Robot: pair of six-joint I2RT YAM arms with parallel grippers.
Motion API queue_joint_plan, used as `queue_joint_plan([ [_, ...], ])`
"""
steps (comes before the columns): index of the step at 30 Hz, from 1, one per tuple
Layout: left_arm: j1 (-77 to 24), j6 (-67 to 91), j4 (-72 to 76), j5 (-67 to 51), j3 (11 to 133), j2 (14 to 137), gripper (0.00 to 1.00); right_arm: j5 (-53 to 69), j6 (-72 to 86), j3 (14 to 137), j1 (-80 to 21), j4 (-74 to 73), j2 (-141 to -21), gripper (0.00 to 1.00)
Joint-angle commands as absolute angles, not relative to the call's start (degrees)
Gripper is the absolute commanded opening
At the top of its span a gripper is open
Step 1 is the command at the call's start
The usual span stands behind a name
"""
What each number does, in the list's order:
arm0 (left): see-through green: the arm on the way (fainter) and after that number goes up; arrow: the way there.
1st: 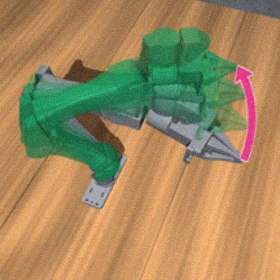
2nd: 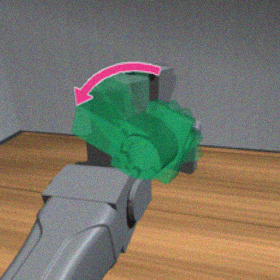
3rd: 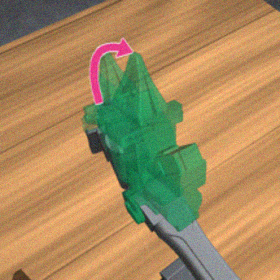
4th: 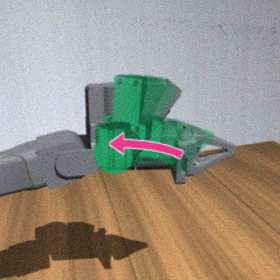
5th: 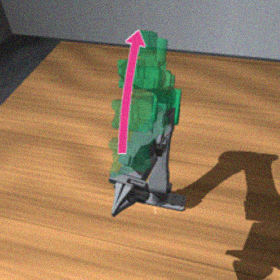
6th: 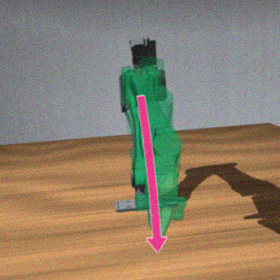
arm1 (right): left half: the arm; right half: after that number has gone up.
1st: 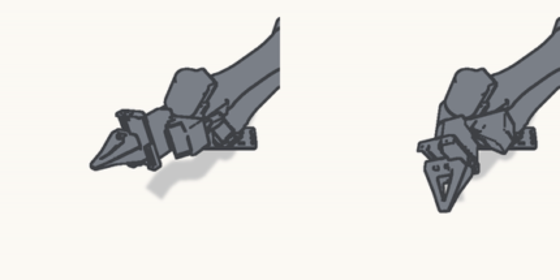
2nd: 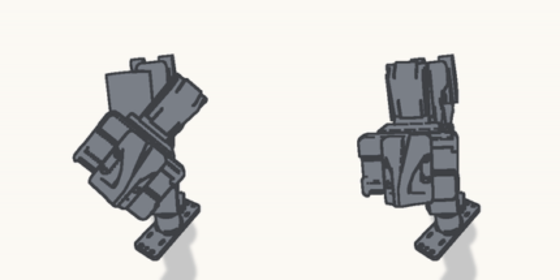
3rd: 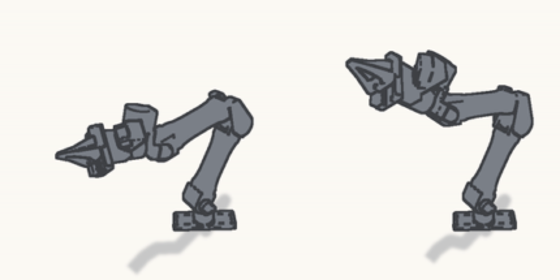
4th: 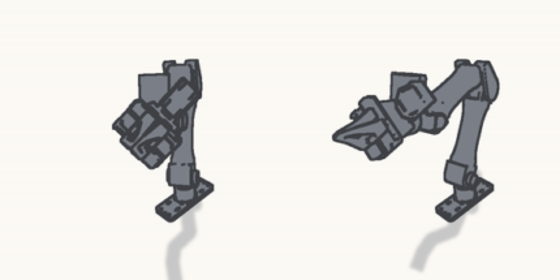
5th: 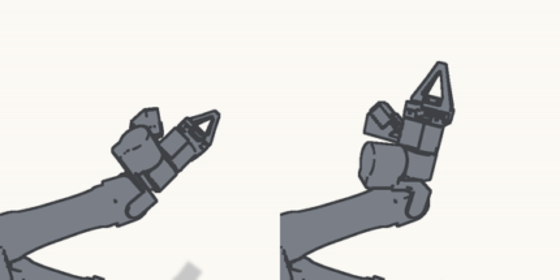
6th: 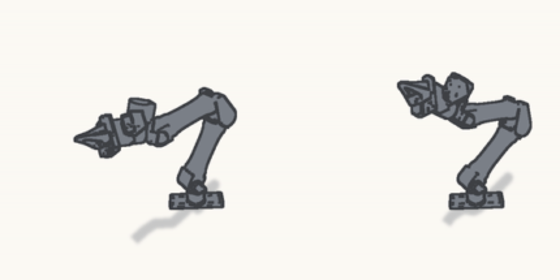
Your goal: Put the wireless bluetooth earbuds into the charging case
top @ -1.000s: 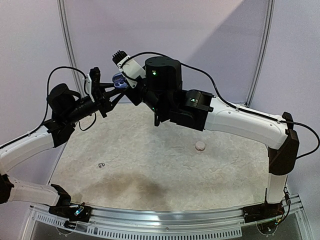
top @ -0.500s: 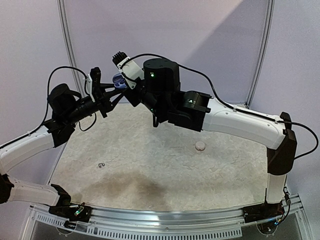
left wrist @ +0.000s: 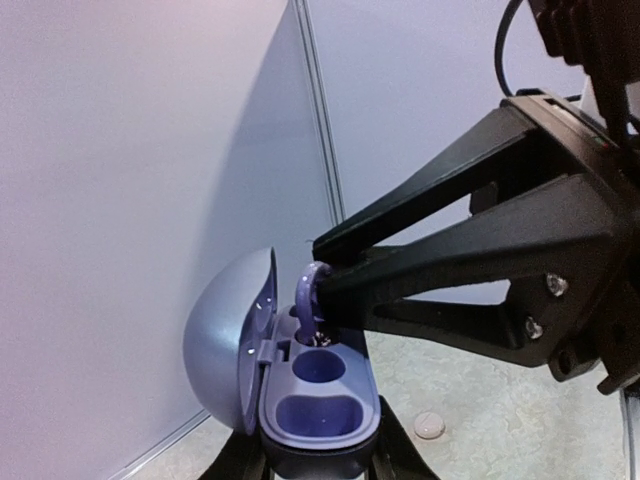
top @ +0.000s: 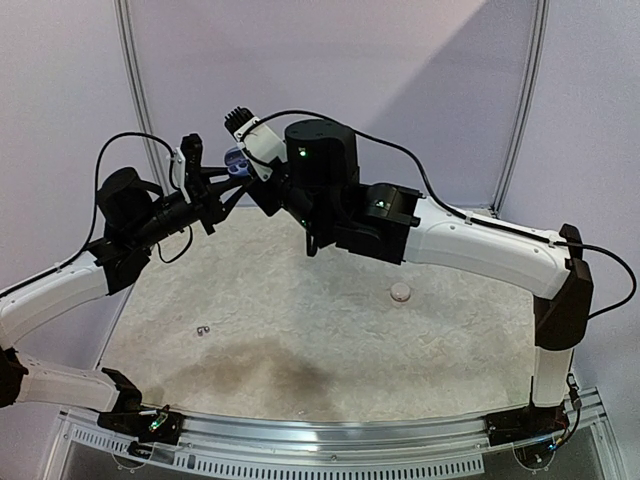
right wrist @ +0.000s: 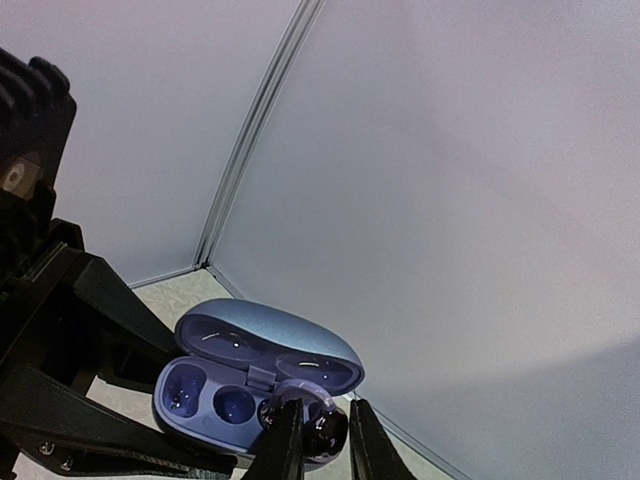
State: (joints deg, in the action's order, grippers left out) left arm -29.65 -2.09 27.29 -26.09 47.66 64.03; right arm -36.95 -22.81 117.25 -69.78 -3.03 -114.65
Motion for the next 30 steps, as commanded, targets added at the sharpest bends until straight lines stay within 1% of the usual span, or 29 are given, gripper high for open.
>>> queue_joint_plan([
  [1, -30.33, -1.83, 30.01, -25.92, 48.78, 63.47, 0.0, -36.9, -23.05, 115.65, -69.59, -8.44, -115.75, 0.18],
  [5, -30.32, -1.94, 29.84, -26.09, 48.6, 63.48, 0.0, -36.68, -23.61, 115.59, -69.61, -9.46, -115.66, 0.21],
  [14, -30.32, -2.33, 29.58, -25.52, 48.52, 63.37, 0.0, -36.48, -24.08, 115.75, -69.48, -12.21, -115.45, 0.23],
  [18, -30.32, -2.34, 29.41, -25.25, 48.52, 63.47, 0.0, -36.23, -23.52, 115.5, -69.49, -13.34, -114.82, 0.27],
  [22, -30.32, -2.44, 29.14, -25.31, 48.52, 63.46, 0.0, -36.54, -22.78, 115.42, -69.46, -13.88, -114.13, 0.29],
  [26, -30.32, -2.81, 28.66, -24.96, 48.52, 63.39, 0.0, -35.61, -20.87, 114.9, -69.19, -14.52, -112.42, 0.32],
  [30, -30.32, -2.98, 28.24, -25.05, 48.43, 63.37, 0.0, -33.52, -18.91, 110.84, -68.91, -12.43, -107.34, 0.34],
])
